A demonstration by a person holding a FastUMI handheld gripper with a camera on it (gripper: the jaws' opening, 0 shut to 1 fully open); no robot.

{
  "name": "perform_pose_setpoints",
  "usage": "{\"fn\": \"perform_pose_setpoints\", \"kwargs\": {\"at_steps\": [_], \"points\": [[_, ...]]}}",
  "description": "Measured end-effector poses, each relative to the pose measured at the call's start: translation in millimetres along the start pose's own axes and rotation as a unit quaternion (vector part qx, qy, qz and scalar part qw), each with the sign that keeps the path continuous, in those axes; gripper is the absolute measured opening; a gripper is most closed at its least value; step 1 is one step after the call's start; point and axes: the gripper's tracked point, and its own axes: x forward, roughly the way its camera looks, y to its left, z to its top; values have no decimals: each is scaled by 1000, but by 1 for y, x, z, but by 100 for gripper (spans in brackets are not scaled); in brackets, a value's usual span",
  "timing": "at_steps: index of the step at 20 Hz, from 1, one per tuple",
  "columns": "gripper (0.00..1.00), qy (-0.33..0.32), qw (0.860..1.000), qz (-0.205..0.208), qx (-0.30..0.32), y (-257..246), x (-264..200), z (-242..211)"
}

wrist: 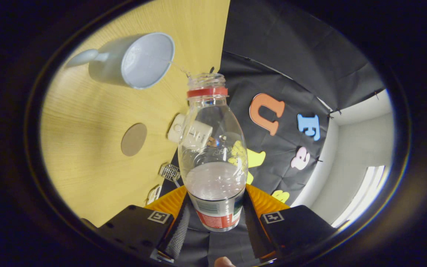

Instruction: Take the bottle from table, then pour the juice into the cup, finally place the bottle on the coaster

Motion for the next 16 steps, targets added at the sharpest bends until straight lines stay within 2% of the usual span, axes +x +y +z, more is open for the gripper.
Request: {"fn": "perform_pose_setpoints", "kwargs": {"at_steps": [10, 16], "points": [[76, 7, 1000, 1, -10, -3, -1, -4], [76, 9, 1000, 2, 8, -3, -1, -4]]}}
